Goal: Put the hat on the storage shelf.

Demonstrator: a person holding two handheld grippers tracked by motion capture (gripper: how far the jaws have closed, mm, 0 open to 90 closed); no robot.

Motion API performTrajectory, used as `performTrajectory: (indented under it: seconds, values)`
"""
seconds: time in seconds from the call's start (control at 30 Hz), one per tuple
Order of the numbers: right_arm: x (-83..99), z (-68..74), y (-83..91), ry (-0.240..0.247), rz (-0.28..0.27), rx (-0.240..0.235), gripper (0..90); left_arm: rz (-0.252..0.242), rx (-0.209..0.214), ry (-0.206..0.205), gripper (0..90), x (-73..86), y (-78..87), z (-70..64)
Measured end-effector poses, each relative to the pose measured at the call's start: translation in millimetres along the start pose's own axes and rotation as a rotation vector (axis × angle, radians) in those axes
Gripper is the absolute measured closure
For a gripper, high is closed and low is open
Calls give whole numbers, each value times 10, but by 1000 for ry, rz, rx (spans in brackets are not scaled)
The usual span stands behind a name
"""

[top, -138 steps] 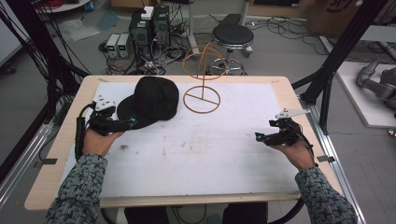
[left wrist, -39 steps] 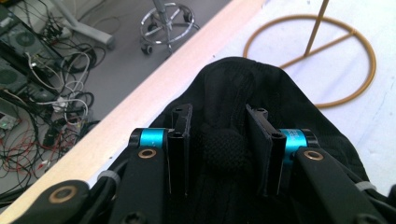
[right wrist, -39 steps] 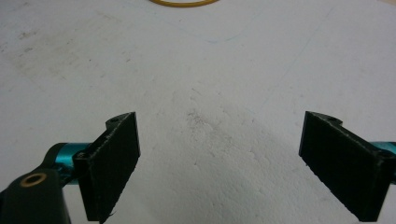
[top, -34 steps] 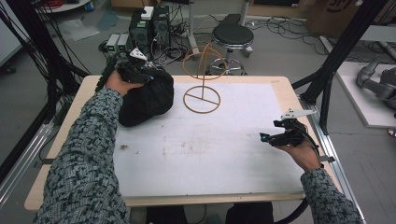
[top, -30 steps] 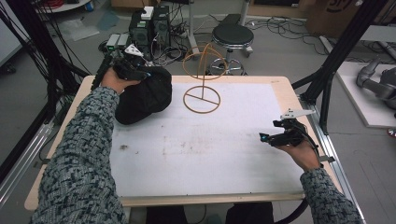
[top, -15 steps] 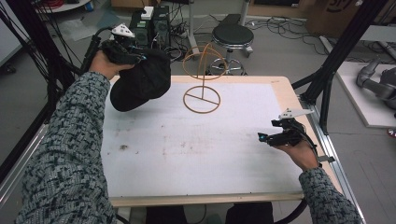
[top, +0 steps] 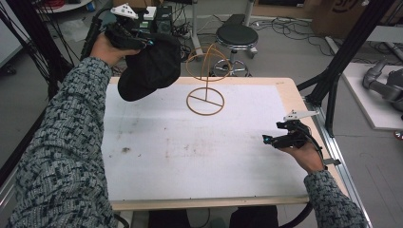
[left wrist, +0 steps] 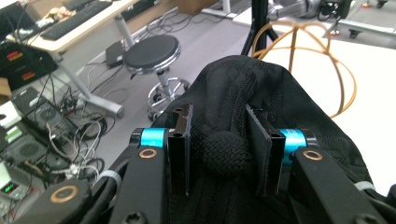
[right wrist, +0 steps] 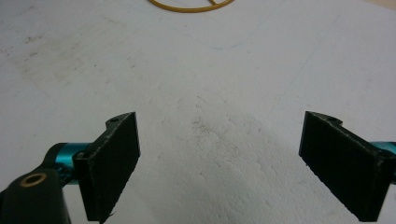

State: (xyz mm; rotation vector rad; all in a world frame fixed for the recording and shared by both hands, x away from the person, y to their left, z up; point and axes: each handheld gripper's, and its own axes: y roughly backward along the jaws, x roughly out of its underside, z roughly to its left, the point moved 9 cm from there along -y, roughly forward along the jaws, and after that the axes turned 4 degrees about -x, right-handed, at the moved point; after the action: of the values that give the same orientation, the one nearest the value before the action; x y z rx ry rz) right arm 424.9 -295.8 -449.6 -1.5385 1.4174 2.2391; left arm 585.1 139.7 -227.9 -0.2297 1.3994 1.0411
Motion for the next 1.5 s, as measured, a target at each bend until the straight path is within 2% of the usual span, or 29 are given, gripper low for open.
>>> performTrajectory:
  seconds: [0.17,0.3,0.57,0.73,1.03,1.23,1.5]
  values:
    - [3,-5,19,-5,-3,-2,122,-32,29,-9,645,-184,-14,-69]
    - [1,-10,30,-6,-9,1,122,-71,39,5,644,-318,-25,-96]
    - [7,-29,63,-9,-8,5,122,-95,61,-2,643,-510,-83,-164]
    - [6,-30,75,-15,-9,8,122,-91,81,-12,644,-580,-151,-227]
    - [1,-43,103,-13,-14,13,122,-121,108,-28,644,-787,-264,-325]
    - [-1,-56,140,-18,-18,16,122,-112,124,-46,643,-854,-394,-419]
    - [5,-58,189,-20,-21,22,122,-121,119,-45,643,-930,-560,-484]
